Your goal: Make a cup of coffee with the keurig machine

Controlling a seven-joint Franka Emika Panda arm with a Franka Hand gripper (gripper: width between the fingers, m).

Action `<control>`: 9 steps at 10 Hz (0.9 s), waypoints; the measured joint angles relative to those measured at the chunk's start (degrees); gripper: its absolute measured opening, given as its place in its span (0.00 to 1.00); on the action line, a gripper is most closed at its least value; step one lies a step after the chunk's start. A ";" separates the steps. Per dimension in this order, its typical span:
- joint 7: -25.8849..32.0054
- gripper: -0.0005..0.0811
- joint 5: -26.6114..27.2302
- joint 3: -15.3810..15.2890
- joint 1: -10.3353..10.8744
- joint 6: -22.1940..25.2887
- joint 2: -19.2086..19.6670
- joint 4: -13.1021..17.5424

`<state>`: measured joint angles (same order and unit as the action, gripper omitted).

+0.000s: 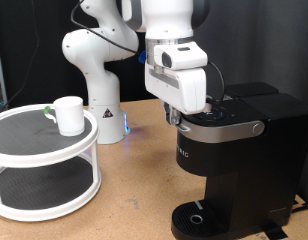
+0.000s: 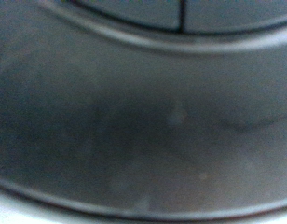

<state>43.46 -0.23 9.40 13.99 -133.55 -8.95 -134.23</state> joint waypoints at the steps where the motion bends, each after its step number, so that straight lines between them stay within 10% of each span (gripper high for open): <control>1: 0.02 0.01 0.07 0.00 0.00 0.00 -0.02 0.00; 9: 7.24 0.01 6.88 1.31 0.00 -0.01 -1.77 -0.49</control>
<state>50.70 6.65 10.71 13.98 -133.56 -10.72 -134.72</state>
